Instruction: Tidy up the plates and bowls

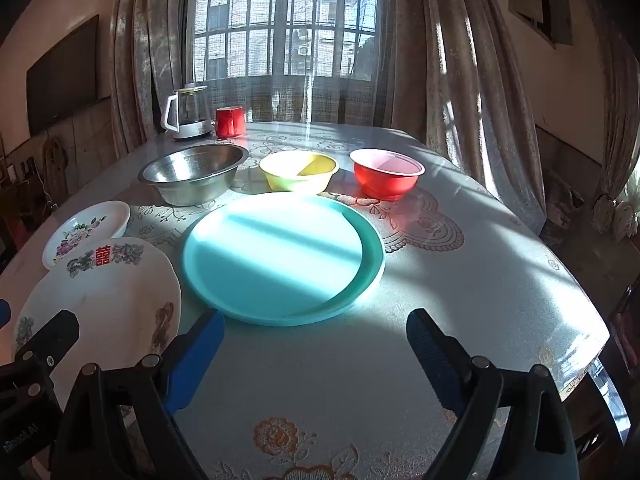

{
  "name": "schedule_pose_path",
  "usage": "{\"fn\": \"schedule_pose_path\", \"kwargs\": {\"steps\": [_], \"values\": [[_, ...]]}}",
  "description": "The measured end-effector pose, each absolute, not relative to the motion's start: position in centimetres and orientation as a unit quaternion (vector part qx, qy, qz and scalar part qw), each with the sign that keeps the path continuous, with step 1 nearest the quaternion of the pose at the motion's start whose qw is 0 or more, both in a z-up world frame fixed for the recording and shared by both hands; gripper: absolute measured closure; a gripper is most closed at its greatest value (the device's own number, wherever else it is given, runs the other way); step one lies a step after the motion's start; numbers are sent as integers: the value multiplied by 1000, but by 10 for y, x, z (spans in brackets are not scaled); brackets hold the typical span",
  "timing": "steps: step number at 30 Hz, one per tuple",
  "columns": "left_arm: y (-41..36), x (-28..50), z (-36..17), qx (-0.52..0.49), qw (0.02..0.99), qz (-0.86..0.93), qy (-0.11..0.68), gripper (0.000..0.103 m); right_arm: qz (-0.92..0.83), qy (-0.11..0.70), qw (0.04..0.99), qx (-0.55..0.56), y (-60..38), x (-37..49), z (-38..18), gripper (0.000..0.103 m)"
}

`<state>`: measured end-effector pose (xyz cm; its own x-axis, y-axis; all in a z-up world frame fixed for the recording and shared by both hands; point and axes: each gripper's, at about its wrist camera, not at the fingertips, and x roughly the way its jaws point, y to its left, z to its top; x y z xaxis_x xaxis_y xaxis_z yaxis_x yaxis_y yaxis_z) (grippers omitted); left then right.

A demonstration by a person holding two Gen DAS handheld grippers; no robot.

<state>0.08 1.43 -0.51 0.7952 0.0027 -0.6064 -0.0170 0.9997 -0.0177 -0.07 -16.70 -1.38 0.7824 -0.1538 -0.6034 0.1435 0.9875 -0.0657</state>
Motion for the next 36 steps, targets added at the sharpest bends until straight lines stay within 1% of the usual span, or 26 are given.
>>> {"fn": "schedule_pose_path", "kwargs": {"steps": [10, 36], "values": [[14, -3, -2, -10, 948, -2, 318, 0, -80, 318, 945, -9, -166, -4, -8, 9], [9, -1, -4, -4, 946, -12, 325, 0, -81, 318, 945, -15, -171, -6, -18, 9]]}}
